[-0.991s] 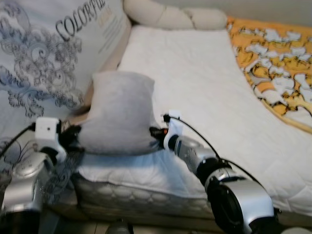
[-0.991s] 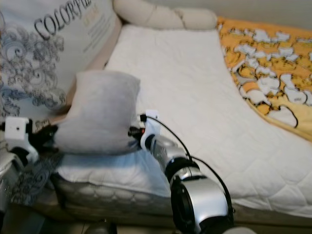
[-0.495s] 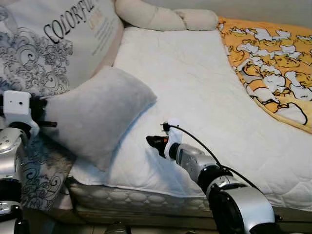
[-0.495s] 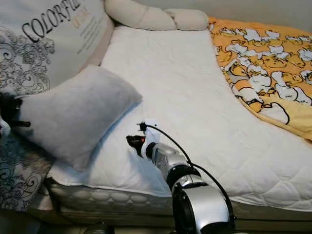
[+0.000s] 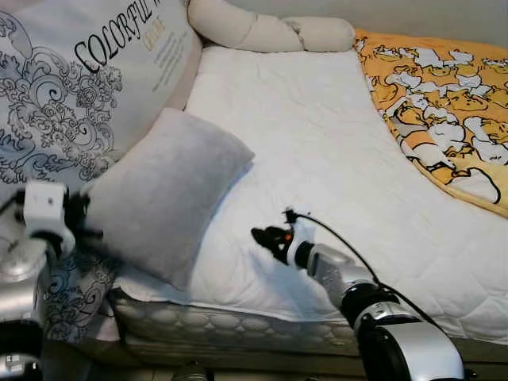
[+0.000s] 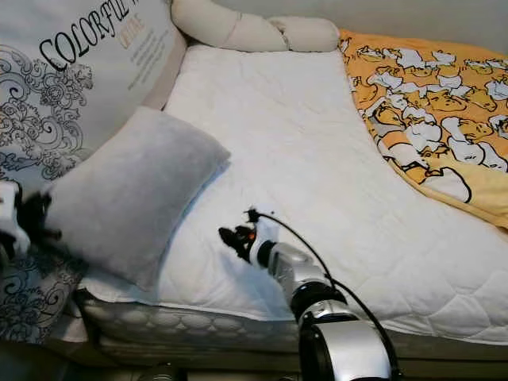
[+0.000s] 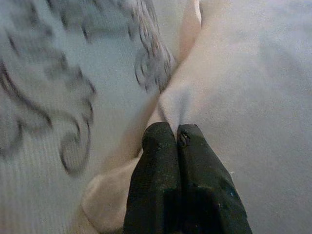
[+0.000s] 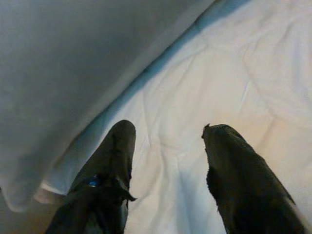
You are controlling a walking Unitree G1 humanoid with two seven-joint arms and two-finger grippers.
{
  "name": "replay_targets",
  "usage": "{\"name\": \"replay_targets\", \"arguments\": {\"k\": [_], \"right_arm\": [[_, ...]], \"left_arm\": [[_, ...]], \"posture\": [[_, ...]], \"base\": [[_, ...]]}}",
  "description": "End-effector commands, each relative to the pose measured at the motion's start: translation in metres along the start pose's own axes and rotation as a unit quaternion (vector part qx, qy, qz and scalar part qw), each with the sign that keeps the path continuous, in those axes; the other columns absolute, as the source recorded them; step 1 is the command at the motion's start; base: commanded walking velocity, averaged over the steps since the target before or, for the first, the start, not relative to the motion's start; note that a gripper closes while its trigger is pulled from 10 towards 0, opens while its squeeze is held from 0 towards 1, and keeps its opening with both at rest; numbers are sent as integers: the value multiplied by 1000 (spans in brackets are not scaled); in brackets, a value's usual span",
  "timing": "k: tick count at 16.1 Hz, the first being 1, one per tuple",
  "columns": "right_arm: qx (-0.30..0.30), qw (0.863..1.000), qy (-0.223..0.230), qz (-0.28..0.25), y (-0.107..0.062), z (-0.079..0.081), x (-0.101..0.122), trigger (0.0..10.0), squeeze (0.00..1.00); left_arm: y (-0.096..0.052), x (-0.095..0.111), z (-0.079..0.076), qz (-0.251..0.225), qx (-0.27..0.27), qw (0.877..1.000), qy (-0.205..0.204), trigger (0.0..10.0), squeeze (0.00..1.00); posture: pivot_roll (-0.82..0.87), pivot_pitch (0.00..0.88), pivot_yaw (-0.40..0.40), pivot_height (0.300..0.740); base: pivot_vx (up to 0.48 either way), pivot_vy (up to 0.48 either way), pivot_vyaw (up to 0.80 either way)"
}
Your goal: Clean up the room
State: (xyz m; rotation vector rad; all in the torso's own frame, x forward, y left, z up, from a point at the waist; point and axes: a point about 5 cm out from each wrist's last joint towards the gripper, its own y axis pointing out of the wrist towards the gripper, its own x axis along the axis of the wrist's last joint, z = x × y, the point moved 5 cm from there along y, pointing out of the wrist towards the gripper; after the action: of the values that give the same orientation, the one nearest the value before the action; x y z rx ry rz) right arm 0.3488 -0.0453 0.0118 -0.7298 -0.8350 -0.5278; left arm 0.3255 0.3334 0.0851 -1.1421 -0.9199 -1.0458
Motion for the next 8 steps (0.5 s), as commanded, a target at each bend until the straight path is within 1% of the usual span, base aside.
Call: {"name": "replay_targets", "arguments": {"k": [1,2,4,5,6,7,8], "right_arm": [[3,1000,-1,-15,-3,-3,6,10000,1000],[13,1000,-7,-20,-5,-3,11,10000,1000],[57,998,-23,-18,-8,4,15,10000,1000],[83,996,-39,-13,-11,8,17,10000,1000],[94,995,-44,-11,-12,9,17,10000,1000],[138,989,-57,-11,-21,15,22,10000,1000],[169,983,-69,-12,-28,19,26,10000,1000]], "left_arm": [[-3,-11,-7,21,-14,1000,-16,0,0],[-7,-16,-12,28,-23,999,-35,0,0],[-9,-18,-15,28,-28,998,-43,0,0],[-9,-15,-12,25,-20,999,-37,4118,0],[-9,-13,-11,22,-17,999,-31,8353,0],[-9,-1,-10,-2,-25,1000,-19,10000,1000],[-10,9,-11,-21,-32,999,-11,10000,1000]], "posture": [[101,0,7,740],[101,0,6,740],[106,0,-1,740],[108,0,-3,740],[108,0,-3,740],[108,0,-2,740],[107,0,-1,740]], "base": [[0,0,0],[0,0,0],[0,0,0],[0,0,0],[0,0,0],[0,0,0],[0,0,0]]}}
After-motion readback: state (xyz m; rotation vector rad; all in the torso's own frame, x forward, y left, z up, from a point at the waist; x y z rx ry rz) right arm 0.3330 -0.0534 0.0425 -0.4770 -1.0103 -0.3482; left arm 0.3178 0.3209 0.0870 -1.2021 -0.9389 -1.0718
